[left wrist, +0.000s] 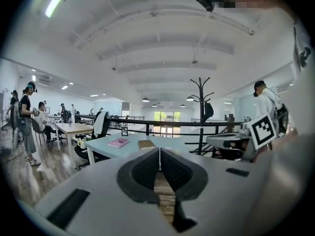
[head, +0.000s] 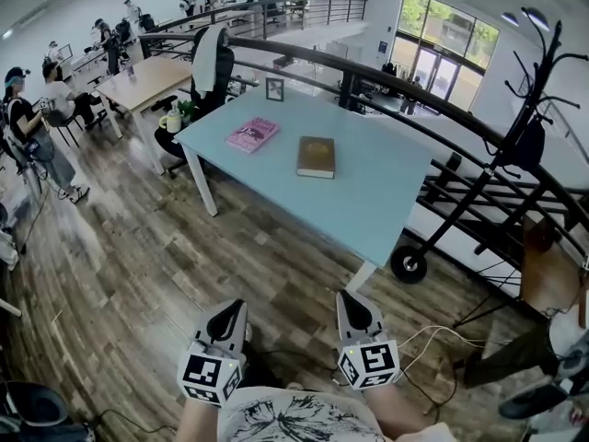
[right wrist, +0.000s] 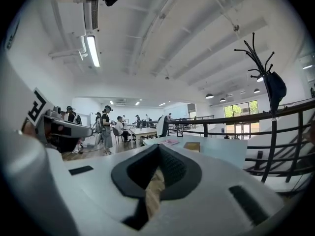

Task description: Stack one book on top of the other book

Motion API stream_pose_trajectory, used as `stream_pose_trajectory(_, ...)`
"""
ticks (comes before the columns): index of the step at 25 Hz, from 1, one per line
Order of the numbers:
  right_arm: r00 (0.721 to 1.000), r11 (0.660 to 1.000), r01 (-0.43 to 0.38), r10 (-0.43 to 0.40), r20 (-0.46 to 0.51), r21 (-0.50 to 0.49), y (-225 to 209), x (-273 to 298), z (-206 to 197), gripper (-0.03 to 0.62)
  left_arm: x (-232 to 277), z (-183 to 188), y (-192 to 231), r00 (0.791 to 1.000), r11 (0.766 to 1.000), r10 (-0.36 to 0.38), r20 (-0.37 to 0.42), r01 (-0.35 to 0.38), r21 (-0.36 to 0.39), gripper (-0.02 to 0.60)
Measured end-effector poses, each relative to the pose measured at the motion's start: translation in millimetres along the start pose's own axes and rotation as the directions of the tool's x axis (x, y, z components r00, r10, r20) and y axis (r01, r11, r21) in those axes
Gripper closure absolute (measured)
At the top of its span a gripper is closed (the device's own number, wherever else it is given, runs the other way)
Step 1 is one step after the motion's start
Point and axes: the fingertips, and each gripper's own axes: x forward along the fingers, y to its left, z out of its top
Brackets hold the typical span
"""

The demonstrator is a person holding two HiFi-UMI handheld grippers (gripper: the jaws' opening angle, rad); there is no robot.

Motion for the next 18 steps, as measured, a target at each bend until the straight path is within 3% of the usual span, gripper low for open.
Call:
stream_pose_trajectory(4, 1.000, 1.000, 0.002, -0.002, -0.031, -0.011, 4.5, 39.6, -7.8, 0.602, 29.8, -2.1, 30.1, 1.000, 0.999, -0.020, -0.001, 0.020, -0.027, 0.569)
stream_pose_trajectory(8, 0.998, 0.999, 0.044, -0.043, -0.041, 0.007, 3.4, 93.9, -7.2, 0.602, 73.9, 2.7, 65.2, 0.997, 0.997, -0.073, -0.003, 0.073, -0.004, 0.569)
stream_pose_trajectory(18, 0.985, 0.986, 0.166, -0.164, -0.061, 0.033, 0.1, 272.1, 16.3, 0.601, 196.0, 37.7, 217.9, 0.984, 0.984, -0.178, -0.001, 0.178, 0.001, 0.569)
